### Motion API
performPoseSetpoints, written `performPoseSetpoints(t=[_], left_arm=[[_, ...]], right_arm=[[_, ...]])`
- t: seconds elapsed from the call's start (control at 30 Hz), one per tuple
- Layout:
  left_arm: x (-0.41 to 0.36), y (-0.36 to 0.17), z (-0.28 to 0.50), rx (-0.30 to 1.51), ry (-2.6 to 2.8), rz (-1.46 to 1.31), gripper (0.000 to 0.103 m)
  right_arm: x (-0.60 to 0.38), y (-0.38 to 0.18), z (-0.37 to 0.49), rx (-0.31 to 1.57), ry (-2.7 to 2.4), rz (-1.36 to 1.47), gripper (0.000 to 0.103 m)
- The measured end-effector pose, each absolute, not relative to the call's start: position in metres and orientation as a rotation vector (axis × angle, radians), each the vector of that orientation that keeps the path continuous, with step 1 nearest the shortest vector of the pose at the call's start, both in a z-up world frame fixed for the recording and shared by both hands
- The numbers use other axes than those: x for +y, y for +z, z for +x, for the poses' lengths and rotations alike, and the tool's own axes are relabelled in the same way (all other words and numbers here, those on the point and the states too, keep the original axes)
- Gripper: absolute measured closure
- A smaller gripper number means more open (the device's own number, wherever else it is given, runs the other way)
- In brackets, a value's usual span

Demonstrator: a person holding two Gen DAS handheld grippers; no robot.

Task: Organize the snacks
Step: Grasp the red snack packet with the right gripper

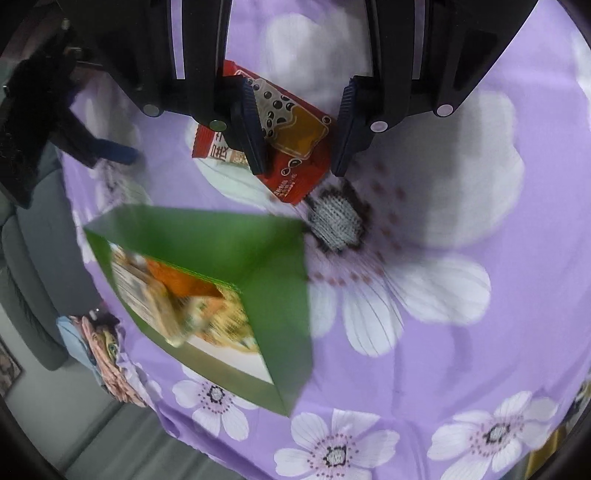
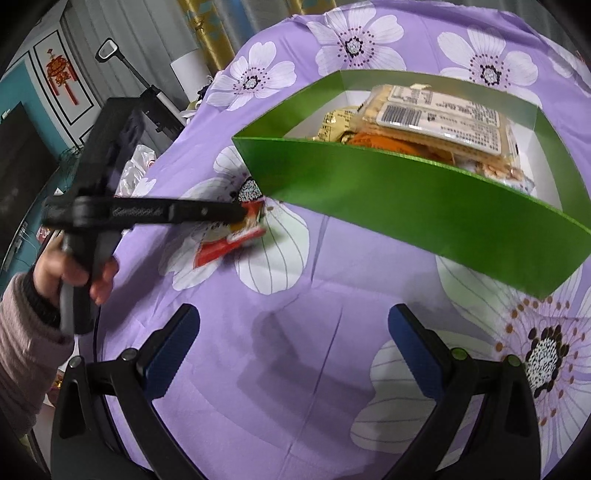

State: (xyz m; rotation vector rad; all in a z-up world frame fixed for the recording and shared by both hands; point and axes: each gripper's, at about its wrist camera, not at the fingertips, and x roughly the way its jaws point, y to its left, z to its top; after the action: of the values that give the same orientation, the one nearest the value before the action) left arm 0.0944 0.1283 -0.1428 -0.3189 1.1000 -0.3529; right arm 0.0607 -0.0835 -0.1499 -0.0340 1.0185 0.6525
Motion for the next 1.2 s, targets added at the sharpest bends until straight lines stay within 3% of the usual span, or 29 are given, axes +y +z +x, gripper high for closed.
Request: performPoseSetpoints(t=[0.33,0.57,0.73,0.83,0.9,0.97,1.2], left_arm=[[0.099,-0.132,0.070,1.119,-0.308,-0.388,0.067],[0.099,-0.125,0.079,1.077,-0.304,-0.337,0.067],[0.088,-0.132,0.084,1.115,-0.418,-0.340,0.067],[0.088,-0.139,0.082,1.160,-0.436,-0.334,0.067],[0.091,-0.139,0.080,1.168,-0.456,-0.352,0.067],[0.096,-0.139,0.077,1.178,-0.467,-0.394,0.067],[0.093,-0.141,0.056,1.190,-0.496,-0.439,0.066]], right_arm=[[-0.082,-0.156,0.057,1.049,0.667,0.000,0.004],[-0.074,-0.157,0.047,1.064,0.723,0.023,0.020],[-0.069,-0.159,0.042,1.081,0.743,0.051,0.021],[-0.063,-0.162,0.040,1.090,0.754,0.043,0.031],[-0.058,-0.163,0.039,1.077,0.732,-0.024,0.048],[-0.062,-0.163,0.044,1.080,0.717,-0.030,0.057],[-0.080,-0.163,0.055,1.103,0.697,0.011,0.057]])
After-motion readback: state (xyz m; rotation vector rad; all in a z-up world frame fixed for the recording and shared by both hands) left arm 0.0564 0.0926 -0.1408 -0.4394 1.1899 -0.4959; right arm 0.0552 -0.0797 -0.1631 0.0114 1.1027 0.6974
